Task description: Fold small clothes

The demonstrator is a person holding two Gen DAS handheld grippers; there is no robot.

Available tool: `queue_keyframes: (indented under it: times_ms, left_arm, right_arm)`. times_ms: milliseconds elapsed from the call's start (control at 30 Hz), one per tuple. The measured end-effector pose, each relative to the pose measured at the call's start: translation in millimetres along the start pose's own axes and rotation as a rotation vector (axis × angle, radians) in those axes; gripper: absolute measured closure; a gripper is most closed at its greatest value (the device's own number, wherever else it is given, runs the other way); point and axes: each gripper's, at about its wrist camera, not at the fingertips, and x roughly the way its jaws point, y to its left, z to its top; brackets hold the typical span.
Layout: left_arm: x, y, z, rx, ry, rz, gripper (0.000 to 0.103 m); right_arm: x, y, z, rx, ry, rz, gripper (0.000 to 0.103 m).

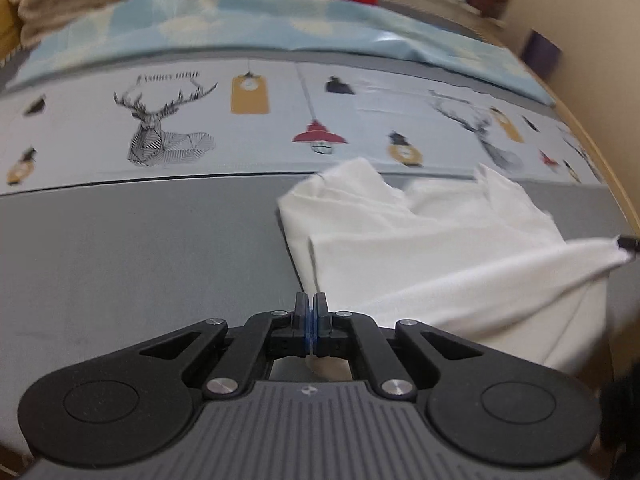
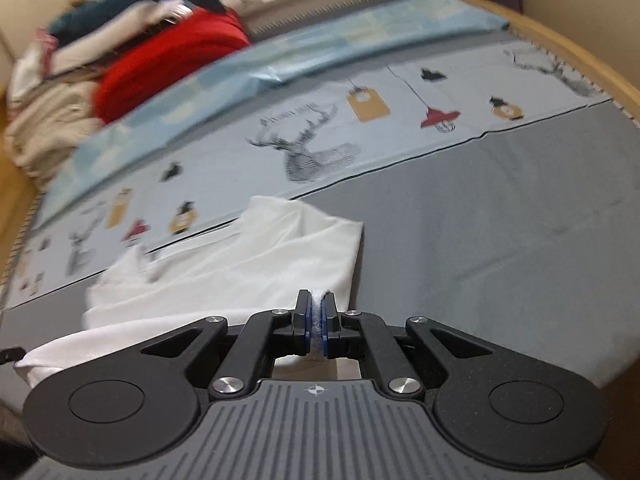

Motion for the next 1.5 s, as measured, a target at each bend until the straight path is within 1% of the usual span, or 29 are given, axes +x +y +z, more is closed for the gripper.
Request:
queue_keyframes:
  times_ms: [33, 67, 100, 133, 167, 200, 233, 267, 300, 333, 400, 433, 500, 633, 733, 833, 900, 1000, 1033, 1067, 1100, 1167, 1233, 1333, 1433, 1500]
  left_arm:
    - [12.6, 5.7, 6.3, -0.026, -0.014, 0.036, 0.102]
    - [20.5, 11.7, 9.2, -0.050, -0.029, 0.051, 0.101]
    - [26.6, 20.0, 8.3, -0.093, -0.035, 0.039, 0.101]
    - [32.6, 29.0, 5.0, -0.153, -0.015, 0.003, 0.101]
    - [39.0, 35.0, 3.0, -0.206, 0.041, -0.027, 0.101]
    - [41.2, 36.0, 2.9, -0.224, 0.066, -0.041, 0.101]
    - [40.7, 33.3, 4.4, -0.206, 0.064, -0.046, 0.096]
    - [39.9, 29.2, 5.6, -0.170, 0.063, -0.048, 0.088]
    - [41.6, 25.9, 7.7, -0.141, 0.067, -0.045, 0.083]
    - [43.1, 24.0, 7.0, -0.133, 0.077, -0.044, 0.075]
    - [51.3, 22.3, 7.6, -0.149, 0.102, -0.053, 0.074]
    - [55.1, 20.2, 8.2, -0.159, 0.105, -0.056, 0.071]
    - [58.7, 17.6, 6.7, -0.179, 0.097, -0.062, 0.070]
    - [70.8, 11.6, 9.7, -0.196, 0.102, -0.040, 0.067]
    - [78.4, 8.0, 13.7, -0.216, 0.098, -0.031, 0.067]
    - [88.9, 5.3, 15.7, -0.220, 0.114, -0.003, 0.067]
    - [94.7, 5.2, 17.3, -0.229, 0.123, 0.008, 0.067]
    - [98.8, 4.1, 21.1, -0.228, 0.113, 0.010, 0.069]
    - [98.7, 3.6, 22.3, -0.221, 0.106, 0.010, 0.090]
    - [97.1, 3.1, 24.4, -0.210, 0.090, 0.018, 0.099]
    - [92.7, 3.2, 27.1, -0.207, 0.054, 0.031, 0.099]
    - [83.2, 3.3, 34.0, -0.209, -0.027, 0.051, 0.099]
    - [76.4, 1.2, 40.1, -0.207, -0.099, 0.073, 0.099]
    - [70.0, -5.0, 49.8, -0.189, -0.195, 0.108, 0.099]
    - [68.1, -10.2, 58.5, -0.188, -0.254, 0.125, 0.099]
    - [69.2, -14.0, 63.3, -0.187, -0.274, 0.149, 0.099]
  right_arm:
    - [18.9, 0.6, 9.1, 0.007, 0.015, -0.015, 0.098]
    - [33.8, -0.4, 15.1, 0.023, 0.027, -0.021, 0.097]
    - [45.8, -1.9, 20.0, 0.035, 0.023, -0.044, 0.096]
    - [51.2, -3.6, 21.9, 0.038, -0.001, -0.080, 0.093]
    - [53.5, -6.2, 21.7, 0.035, -0.018, -0.104, 0.089]
    - [55.1, -9.5, 21.1, 0.037, -0.015, -0.115, 0.089]
    - [55.9, -12.4, 21.0, 0.042, -0.003, -0.108, 0.089]
    - [54.1, -14.4, 19.9, 0.046, -0.009, -0.083, 0.089]
    - [54.2, -15.0, 20.0, 0.038, -0.012, -0.070, 0.087]
    - [56.1, -14.7, 18.5, 0.023, -0.005, -0.069, 0.087]
    - [65.0, -13.5, 16.0, -0.011, 0.027, -0.067, 0.087]
    - [69.3, -12.3, 13.9, -0.026, 0.040, -0.062, 0.086]
    - [77.6, -10.8, 8.9, -0.046, 0.063, -0.057, 0.079]
    - [88.8, -8.9, 5.0, -0.040, 0.079, -0.051, 0.073]
    - [98.2, -6.0, 4.4, -0.053, 0.073, -0.060, 0.073]
    - [107.9, -4.0, 5.1, -0.051, 0.066, -0.064, 0.072]
    - [114.8, -1.5, 6.8, -0.051, 0.073, -0.084, 0.072]
    - [121.1, 4.6, 11.5, -0.040, 0.055, -0.075, 0.073]
    - [123.5, 7.7, 12.6, -0.044, 0.054, -0.073, 0.077]
    - [124.9, 10.6, 13.8, -0.054, 0.049, -0.073, 0.099]
    - [124.8, 14.5, 15.7, -0.069, 0.032, -0.076, 0.099]
    - [116.6, 20.5, 21.8, -0.069, -0.058, -0.088, 0.099]
    - [106.6, 21.9, 29.7, -0.031, -0.153, -0.078, 0.099]
    - [99.8, 26.3, 38.6, 0.008, -0.258, -0.096, 0.099]
    - [100.8, 32.4, 45.0, 0.022, -0.317, -0.120, 0.099]
    - [104.1, 38.3, 48.8, 0.015, -0.344, -0.136, 0.099]
